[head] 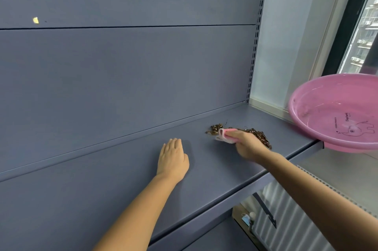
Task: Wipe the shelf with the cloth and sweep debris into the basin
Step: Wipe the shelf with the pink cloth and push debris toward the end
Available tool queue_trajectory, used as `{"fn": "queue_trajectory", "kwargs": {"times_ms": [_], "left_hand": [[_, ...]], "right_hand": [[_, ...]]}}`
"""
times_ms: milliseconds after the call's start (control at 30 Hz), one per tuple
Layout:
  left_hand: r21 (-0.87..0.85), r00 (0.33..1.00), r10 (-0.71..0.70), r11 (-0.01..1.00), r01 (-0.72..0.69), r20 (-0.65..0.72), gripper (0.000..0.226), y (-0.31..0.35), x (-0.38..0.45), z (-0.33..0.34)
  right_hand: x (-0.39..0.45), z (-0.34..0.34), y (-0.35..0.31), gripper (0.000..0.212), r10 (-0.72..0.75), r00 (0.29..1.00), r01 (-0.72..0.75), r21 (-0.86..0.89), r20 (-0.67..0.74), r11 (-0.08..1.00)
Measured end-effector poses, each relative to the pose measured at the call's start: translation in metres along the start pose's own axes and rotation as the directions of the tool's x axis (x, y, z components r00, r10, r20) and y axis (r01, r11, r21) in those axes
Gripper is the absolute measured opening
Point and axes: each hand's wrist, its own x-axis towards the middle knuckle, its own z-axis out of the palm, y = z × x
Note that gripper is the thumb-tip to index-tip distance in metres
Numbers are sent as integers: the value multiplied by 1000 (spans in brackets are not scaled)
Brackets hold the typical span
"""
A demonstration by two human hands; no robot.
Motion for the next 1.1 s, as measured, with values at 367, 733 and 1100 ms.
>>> {"fn": "queue_trajectory", "kwargs": {"times_ms": [367, 733, 1100], "left_hand": [[20, 998, -54, 998, 54, 11, 53, -15, 5, -1], [-13, 996, -81, 997, 80, -47, 53, -17, 3, -2], [31, 998, -60, 998, 60, -29, 54, -16, 5, -3]], "right_hand": [[15, 55, -43, 53, -87, 966, 89, 3, 243, 996], [25, 11, -42, 49, 97, 988, -104, 59, 117, 993], [54, 62, -63, 55, -63, 973, 53, 53, 222, 997]]}}
